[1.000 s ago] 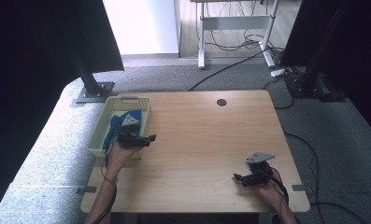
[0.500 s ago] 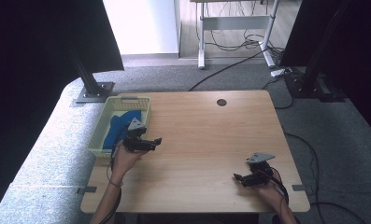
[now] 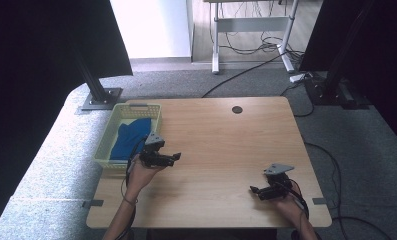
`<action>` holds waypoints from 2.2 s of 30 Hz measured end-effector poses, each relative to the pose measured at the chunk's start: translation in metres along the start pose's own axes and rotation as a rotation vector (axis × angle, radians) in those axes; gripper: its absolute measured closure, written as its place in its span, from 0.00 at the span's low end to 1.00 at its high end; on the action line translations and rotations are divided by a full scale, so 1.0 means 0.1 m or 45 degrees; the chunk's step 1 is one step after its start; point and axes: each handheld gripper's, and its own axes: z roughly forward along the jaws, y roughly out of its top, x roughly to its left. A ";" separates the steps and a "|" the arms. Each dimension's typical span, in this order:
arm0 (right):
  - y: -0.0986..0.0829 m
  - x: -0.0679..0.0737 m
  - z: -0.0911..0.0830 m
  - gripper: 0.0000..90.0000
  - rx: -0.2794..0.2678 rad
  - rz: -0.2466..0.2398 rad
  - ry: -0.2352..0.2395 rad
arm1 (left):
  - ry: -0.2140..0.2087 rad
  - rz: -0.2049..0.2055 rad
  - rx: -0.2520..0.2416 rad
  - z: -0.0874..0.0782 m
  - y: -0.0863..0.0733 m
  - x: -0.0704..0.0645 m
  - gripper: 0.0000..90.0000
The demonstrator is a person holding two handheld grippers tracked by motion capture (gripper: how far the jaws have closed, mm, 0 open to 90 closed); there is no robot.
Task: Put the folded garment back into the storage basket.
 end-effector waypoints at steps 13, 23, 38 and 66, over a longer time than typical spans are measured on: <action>0.00 0.00 0.00 0.11 0.000 0.000 0.000 | -0.041 0.001 0.021 0.17 -0.12 -0.14 0.13; 0.00 0.00 0.00 0.11 0.000 0.000 0.000 | -0.038 0.006 0.062 0.27 -0.25 -0.22 0.13; -0.01 0.00 -0.01 0.11 -0.001 -0.003 0.002 | -0.029 0.011 0.106 0.35 -0.41 -0.29 0.12; -0.01 0.01 -0.01 0.11 -0.002 -0.005 0.003 | 0.028 0.077 0.182 0.49 -0.65 -0.46 0.08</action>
